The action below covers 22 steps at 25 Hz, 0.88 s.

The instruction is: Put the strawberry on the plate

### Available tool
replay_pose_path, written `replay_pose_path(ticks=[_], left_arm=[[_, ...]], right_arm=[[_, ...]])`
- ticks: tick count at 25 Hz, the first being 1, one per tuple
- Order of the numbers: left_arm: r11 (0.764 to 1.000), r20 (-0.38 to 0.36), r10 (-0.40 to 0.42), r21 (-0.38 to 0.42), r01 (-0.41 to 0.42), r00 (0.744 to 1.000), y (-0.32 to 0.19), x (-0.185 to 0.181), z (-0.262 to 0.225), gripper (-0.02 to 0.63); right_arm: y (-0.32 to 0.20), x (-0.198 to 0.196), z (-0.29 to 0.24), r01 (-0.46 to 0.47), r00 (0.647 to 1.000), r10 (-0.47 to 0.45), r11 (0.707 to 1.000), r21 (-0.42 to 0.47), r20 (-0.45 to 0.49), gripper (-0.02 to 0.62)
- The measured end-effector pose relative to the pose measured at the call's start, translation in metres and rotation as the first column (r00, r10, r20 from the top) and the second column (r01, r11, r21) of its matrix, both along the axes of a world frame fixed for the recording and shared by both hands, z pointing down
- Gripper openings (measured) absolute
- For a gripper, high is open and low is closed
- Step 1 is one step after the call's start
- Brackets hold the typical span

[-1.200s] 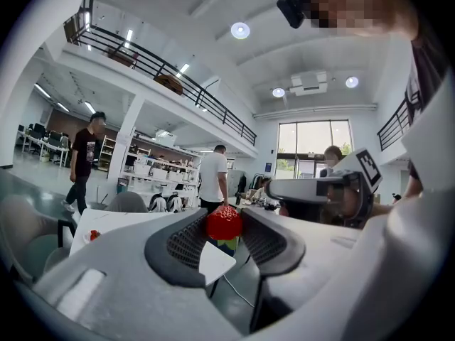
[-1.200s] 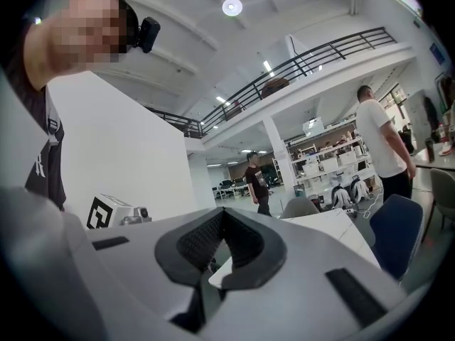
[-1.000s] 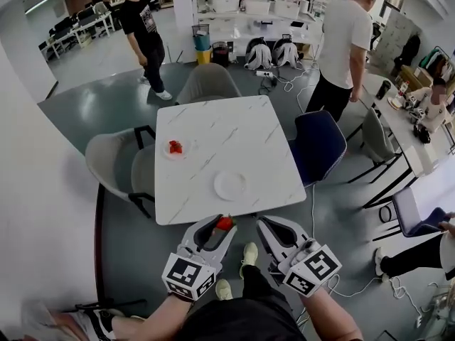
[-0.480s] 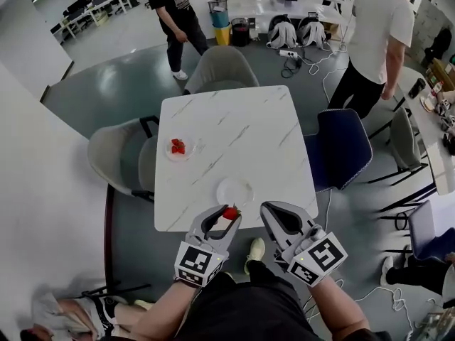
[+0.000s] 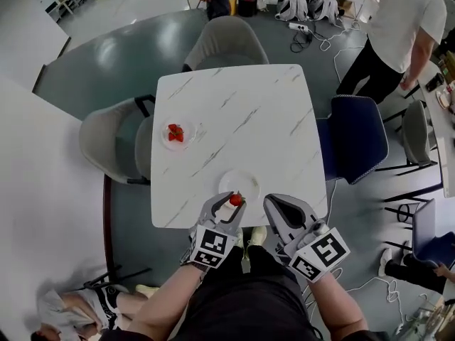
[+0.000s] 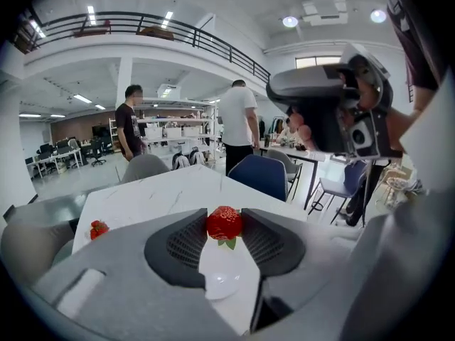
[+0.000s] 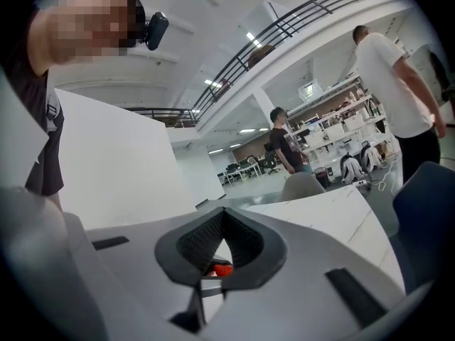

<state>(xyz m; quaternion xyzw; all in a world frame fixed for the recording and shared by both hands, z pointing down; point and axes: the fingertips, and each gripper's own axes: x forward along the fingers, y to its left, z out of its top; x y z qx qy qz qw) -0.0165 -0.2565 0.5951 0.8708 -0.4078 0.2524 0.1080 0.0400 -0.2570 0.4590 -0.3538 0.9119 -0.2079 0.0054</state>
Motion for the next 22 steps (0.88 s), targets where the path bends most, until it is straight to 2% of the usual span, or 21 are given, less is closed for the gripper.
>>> replay_pose_path(ticks=[6,11,18,22], left_arm=[[0.994,0.059,0.069,-0.092,-0.064,0.996,-0.022,0.002,0.067,0.156],[0.987,0.093,0.103,-0.135,-0.090,0.990,-0.032,0.004,0.108,0.157],[0.980,0.130,0.120,-0.173,-0.097,0.984,-0.039,0.001,0.143,0.157],[0.974,0.149,0.140,-0.199,-0.109,0.979,-0.043,0.004,0.155,0.158]], right_arm=[[-0.016,-0.004,0.037,-0.050,0.999,0.050,0.997,-0.053,-0.009,0.003],[-0.029,-0.003,0.063,-0.078,0.997,0.077,0.995,-0.057,-0.016,0.003],[-0.039,-0.009,0.107,-0.080,0.997,0.079,0.993,-0.084,-0.012,0.003],[-0.046,-0.009,0.115,-0.077,0.997,0.077,0.993,-0.086,0.005,0.003]])
